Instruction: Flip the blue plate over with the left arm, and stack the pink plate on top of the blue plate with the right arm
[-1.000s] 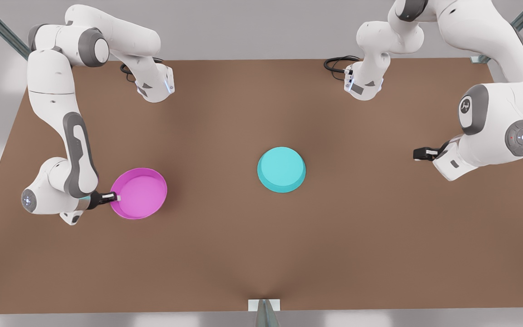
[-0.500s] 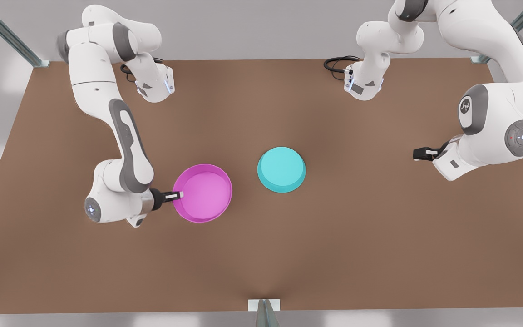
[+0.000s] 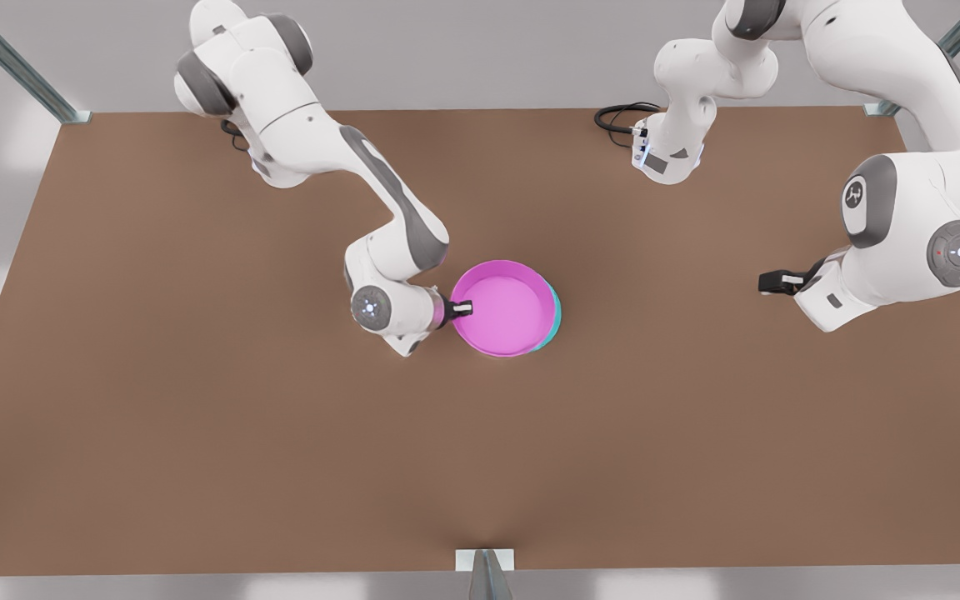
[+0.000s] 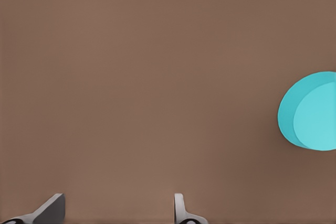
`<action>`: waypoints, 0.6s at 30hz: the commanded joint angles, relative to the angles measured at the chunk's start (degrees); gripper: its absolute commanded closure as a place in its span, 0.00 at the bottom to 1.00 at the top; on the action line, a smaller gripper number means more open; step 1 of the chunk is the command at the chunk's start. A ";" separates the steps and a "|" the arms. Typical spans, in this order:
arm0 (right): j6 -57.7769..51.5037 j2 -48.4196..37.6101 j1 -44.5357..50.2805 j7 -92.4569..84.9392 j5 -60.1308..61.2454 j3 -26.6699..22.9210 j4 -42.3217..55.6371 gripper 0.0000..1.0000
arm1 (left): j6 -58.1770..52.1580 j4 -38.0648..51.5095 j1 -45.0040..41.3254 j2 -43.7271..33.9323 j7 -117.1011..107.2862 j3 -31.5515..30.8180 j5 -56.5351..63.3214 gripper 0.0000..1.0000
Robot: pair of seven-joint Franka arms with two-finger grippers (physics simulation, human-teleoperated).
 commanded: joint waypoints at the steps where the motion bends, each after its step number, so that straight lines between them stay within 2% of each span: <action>1: -0.11 0.00 0.19 0.81 -0.59 0.06 0.01 0.79 | -0.08 0.00 -0.02 0.00 0.00 0.00 0.00 0.00; 6: 0.07 0.00 1.59 1.95 -0.59 0.06 0.01 0.79 | 0.00 0.00 -0.02 0.00 0.00 0.00 0.00 0.00; 11: 6.04 1.67 4.76 1.95 -0.59 0.06 0.01 0.79 | -0.08 0.00 -0.11 0.00 0.00 0.00 0.00 0.00; 18: 8.41 2.46 4.85 1.34 -0.68 0.06 -1.75 0.79 | 0.00 0.00 -0.11 0.00 0.00 0.08 0.00 0.00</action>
